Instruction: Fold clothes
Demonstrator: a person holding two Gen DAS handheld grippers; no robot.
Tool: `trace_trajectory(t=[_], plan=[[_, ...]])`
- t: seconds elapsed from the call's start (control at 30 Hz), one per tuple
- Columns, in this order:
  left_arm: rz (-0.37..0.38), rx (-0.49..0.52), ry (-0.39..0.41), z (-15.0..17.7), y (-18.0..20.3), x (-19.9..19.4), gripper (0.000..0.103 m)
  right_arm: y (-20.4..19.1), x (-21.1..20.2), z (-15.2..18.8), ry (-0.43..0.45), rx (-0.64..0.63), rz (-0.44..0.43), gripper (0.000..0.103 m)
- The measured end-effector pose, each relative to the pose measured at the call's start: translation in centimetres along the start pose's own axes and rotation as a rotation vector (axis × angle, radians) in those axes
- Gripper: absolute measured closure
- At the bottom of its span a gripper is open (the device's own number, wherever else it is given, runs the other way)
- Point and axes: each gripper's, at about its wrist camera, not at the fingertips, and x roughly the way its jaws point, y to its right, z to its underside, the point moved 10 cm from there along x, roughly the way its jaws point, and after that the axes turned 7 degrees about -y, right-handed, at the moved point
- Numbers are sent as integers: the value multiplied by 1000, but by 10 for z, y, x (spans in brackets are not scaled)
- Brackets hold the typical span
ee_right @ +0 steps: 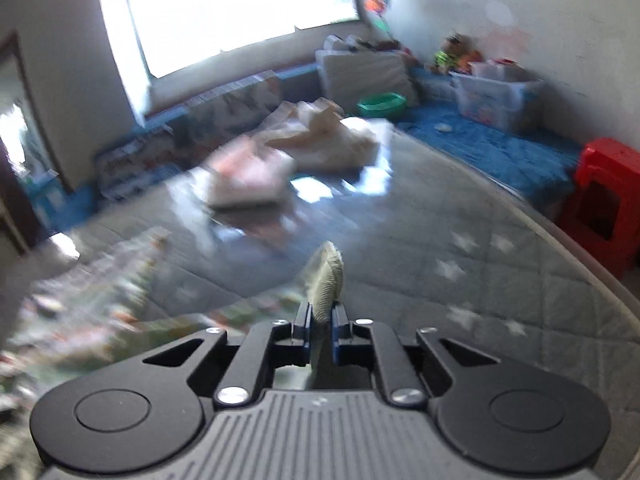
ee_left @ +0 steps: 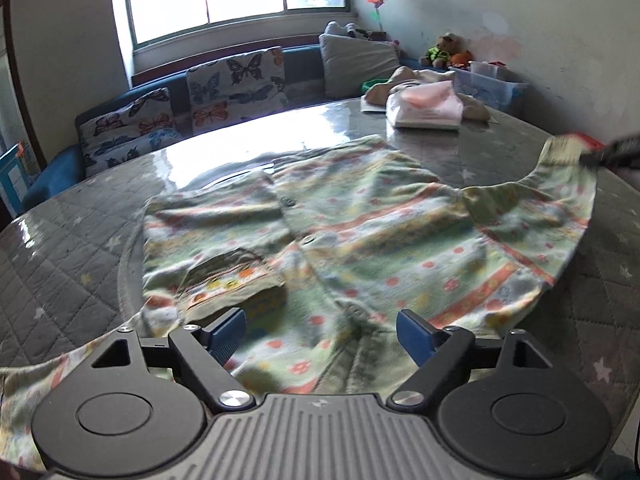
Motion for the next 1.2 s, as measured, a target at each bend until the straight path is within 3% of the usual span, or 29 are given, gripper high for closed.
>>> trace_trajectory(t=[0.13, 0.37, 0.57, 0.73, 0.8, 0.87, 1.0, 1.2], plan=[[-31, -45, 2, 10, -22, -7, 16, -56, -23, -24, 31, -51, -160, 95], [-109, -152, 15, 29, -71, -26, 15, -197, -41, -46, 25, -205, -440, 95], [-215, -281, 25, 52, -127, -52, 14, -302, -25, -14, -52, -360, -570, 95], [-287, -357, 12, 71, -161, -63, 13, -354, -7, 35, -156, -447, -614, 95], [-315, -387, 7, 78, -175, -67, 12, -362, -1, 51, -188, -482, -611, 95], [-344, -418, 2, 86, -188, -72, 12, -368, 3, 76, -240, -538, -606, 88], [-401, -478, -8, 102, -215, -81, 12, -358, -4, 97, -262, -618, -575, 83], [-437, -527, -13, 114, -232, -83, 12, -284, -2, 104, -311, -696, -421, 83]])
